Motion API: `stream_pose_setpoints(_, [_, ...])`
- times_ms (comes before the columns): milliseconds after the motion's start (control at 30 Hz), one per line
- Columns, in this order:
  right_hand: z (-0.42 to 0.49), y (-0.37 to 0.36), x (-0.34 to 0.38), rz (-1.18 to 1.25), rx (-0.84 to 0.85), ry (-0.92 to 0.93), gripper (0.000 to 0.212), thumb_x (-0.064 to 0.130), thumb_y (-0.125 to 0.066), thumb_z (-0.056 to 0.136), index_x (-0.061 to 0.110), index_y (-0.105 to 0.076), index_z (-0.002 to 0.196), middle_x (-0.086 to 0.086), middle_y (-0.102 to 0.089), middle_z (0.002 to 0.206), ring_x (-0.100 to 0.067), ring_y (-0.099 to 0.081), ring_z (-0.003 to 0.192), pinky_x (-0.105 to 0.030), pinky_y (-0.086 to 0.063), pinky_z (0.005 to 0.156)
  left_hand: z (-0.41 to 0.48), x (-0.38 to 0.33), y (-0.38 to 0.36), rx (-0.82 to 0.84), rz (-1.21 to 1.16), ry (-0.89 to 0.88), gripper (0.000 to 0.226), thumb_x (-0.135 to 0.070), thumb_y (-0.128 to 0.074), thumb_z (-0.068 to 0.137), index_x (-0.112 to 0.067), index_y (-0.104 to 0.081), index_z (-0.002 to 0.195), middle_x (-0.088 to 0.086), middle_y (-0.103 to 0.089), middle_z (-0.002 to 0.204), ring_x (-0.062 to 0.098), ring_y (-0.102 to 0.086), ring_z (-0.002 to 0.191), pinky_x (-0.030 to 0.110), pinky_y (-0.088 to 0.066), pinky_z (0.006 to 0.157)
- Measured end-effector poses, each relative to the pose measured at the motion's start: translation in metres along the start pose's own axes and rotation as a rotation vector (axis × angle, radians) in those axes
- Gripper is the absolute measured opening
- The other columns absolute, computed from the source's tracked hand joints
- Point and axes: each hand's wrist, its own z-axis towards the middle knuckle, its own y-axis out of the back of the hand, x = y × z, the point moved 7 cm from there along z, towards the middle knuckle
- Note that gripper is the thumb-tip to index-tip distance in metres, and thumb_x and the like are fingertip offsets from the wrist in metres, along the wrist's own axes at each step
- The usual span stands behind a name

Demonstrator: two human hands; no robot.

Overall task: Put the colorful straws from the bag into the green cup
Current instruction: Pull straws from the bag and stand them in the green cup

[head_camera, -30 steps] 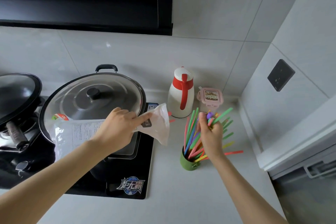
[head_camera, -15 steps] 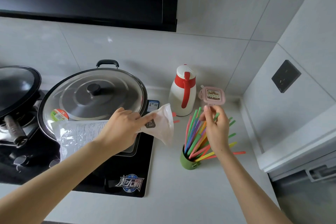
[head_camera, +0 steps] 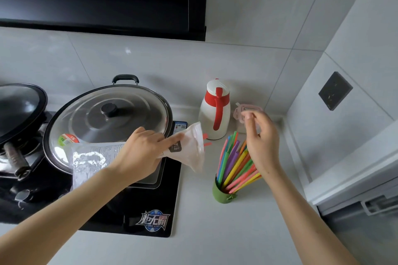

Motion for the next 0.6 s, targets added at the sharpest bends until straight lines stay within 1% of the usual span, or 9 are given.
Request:
stream_pose_setpoints(33, [-0.002, 0.000, 0.006, 0.077, 0.000, -0.010, 0.027, 0.027, -0.045, 0.096, 0.010, -0.066, 0.097, 0.000, -0.069, 0.093, -0.014, -0.065, 0.091, -0.019, -0.049, 0.080, 0.001, 0.000, 0.002, 0.011, 0.012, -0.012, 0.078, 0.006, -0.081, 0.042, -0.012, -0.064, 0.116, 0.003, -0.056, 0.056, 0.026, -0.052, 0.047, 0.028, -0.039, 0.050])
stream_pose_setpoints(100, [-0.011, -0.013, 0.004, 0.294, 0.043, -0.176, 0.025, 0.029, -0.044, 0.098, 0.015, -0.065, 0.096, 0.002, -0.069, 0.095, -0.014, -0.067, 0.094, -0.026, -0.052, 0.085, 0.005, 0.000, 0.008, 0.031, 0.048, -0.043, 0.077, 0.005, -0.080, 0.047, -0.012, -0.062, 0.119, 0.004, -0.059, 0.058, 0.027, -0.052, 0.049, 0.031, -0.042, 0.051])
stream_pose_setpoints(167, [-0.027, -0.040, -0.009, 0.527, 0.127, -0.505, 0.023, 0.032, -0.045, 0.097, 0.018, -0.063, 0.098, -0.004, -0.068, 0.097, -0.014, -0.068, 0.088, -0.031, -0.054, 0.084, 0.012, 0.000, 0.017, 0.018, 0.108, -0.089, 0.074, 0.006, -0.077, 0.050, -0.013, -0.061, 0.121, 0.005, -0.060, 0.060, 0.027, -0.051, 0.050, 0.033, -0.043, 0.052])
stream_pose_setpoints(233, [-0.047, -0.070, -0.021, 0.866, 0.201, -0.899, 0.029, 0.036, -0.045, 0.097, 0.013, -0.062, 0.101, -0.009, -0.068, 0.089, -0.016, -0.068, 0.073, -0.033, -0.053, 0.075, 0.021, -0.005, 0.030, -0.009, 0.212, -0.168, 0.072, 0.004, -0.072, 0.053, -0.015, -0.060, 0.121, 0.003, -0.059, 0.061, 0.026, -0.050, 0.051, 0.033, -0.043, 0.054])
stream_pose_setpoints(300, [-0.059, -0.092, -0.023, 1.161, 0.257, -1.119, 0.039, 0.041, -0.039, 0.098, 0.010, -0.062, 0.103, -0.011, -0.067, 0.088, -0.022, -0.066, 0.079, -0.036, -0.049, 0.076, 0.031, -0.014, 0.038, 0.021, 0.419, -0.272, 0.073, -0.006, -0.072, 0.057, -0.021, -0.055, 0.126, 0.000, -0.060, 0.065, 0.024, -0.053, 0.055, 0.032, -0.042, 0.059])
stream_pose_setpoints(367, [-0.064, -0.105, -0.019, 1.351, 0.284, -1.186, 0.046, 0.044, -0.034, 0.098, 0.009, -0.062, 0.108, -0.014, -0.066, 0.101, -0.030, -0.059, 0.101, -0.041, -0.044, 0.090, 0.040, -0.023, 0.037, 0.087, 0.595, -0.404, 0.086, -0.022, -0.073, 0.065, -0.028, -0.028, 0.138, -0.001, -0.063, 0.081, 0.024, -0.055, 0.069, 0.035, -0.037, 0.069])
stream_pose_setpoints(433, [-0.065, -0.115, -0.013, 1.498, 0.314, -1.172, 0.043, 0.040, -0.035, 0.097, 0.007, -0.055, 0.115, -0.017, -0.058, 0.122, -0.037, -0.047, 0.126, -0.046, -0.030, 0.110, 0.048, -0.030, 0.038, 0.121, 0.704, -0.510, 0.095, -0.031, -0.070, 0.072, -0.025, -0.005, 0.141, -0.001, -0.060, 0.091, 0.024, -0.052, 0.079, 0.039, -0.028, 0.072])
stream_pose_setpoints(500, [-0.061, -0.121, -0.004, 1.590, 0.342, -1.136, 0.037, 0.031, -0.041, 0.095, 0.012, -0.046, 0.126, -0.015, -0.040, 0.143, -0.035, -0.027, 0.142, -0.048, -0.017, 0.117, 0.055, -0.036, 0.046, 0.125, 0.823, -0.577, 0.090, -0.024, -0.064, 0.074, -0.023, -0.005, 0.142, 0.000, -0.055, 0.084, 0.024, -0.046, 0.073, 0.039, -0.020, 0.067])
stream_pose_setpoints(600, [-0.058, -0.124, 0.002, 1.661, 0.343, -1.130, 0.050, 0.024, -0.048, 0.094, 0.008, -0.040, 0.141, -0.012, -0.031, 0.154, -0.033, -0.027, 0.142, -0.044, -0.019, 0.117, 0.064, -0.042, 0.058, 0.149, 0.922, -0.639, 0.077, -0.013, -0.044, 0.073, -0.024, -0.013, 0.142, 0.003, -0.038, 0.072, 0.024, -0.030, 0.065, 0.040, -0.016, 0.066])
